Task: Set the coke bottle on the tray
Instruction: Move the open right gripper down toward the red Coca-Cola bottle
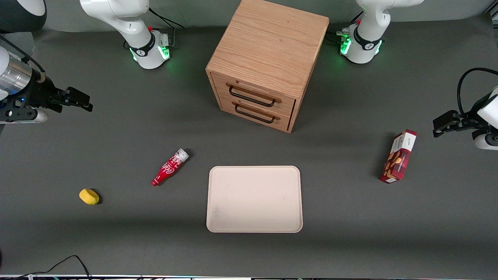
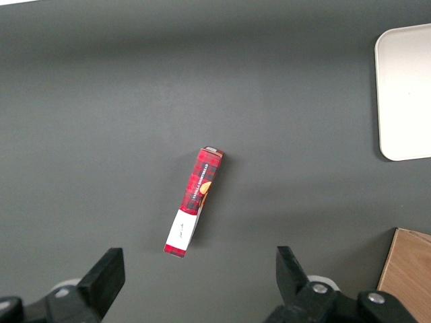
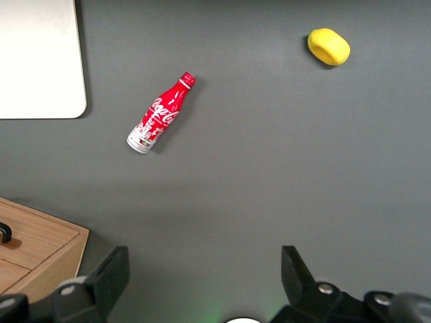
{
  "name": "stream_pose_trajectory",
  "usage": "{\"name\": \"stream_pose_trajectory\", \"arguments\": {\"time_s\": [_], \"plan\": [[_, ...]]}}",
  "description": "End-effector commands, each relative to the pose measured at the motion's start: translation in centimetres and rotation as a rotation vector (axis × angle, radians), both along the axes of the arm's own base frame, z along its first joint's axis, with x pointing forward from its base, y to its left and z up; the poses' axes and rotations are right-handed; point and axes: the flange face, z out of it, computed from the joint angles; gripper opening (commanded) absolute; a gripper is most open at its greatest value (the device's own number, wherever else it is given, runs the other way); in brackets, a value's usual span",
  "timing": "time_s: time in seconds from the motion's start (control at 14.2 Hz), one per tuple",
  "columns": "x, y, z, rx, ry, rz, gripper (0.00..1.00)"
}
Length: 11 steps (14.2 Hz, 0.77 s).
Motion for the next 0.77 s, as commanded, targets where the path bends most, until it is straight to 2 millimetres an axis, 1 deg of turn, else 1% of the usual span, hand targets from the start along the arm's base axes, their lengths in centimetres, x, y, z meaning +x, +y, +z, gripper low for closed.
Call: {"name": "stream_pose_trajectory", "arguments": {"time_s": [0.0,0.28,0.42,0.49,0.56,0.7], "plan": [[0.6,-0.3,0.4,0.026,0.010,-0.002,1.00],[0.7,0.0,0.5,0.023,0.011,0.006,1.00],[1.0,0.2,-0.4,0.022,0.033,-0.032,1.00],[1.1,1.1,-0.9,0.017,0.046,-0.056,1.00],[1.7,1.6,-2.0,0.012,0.067,-0.089,1.00],[2.8,4.0,-3.5,0.003,0.093,-0.128,1.00]]}}
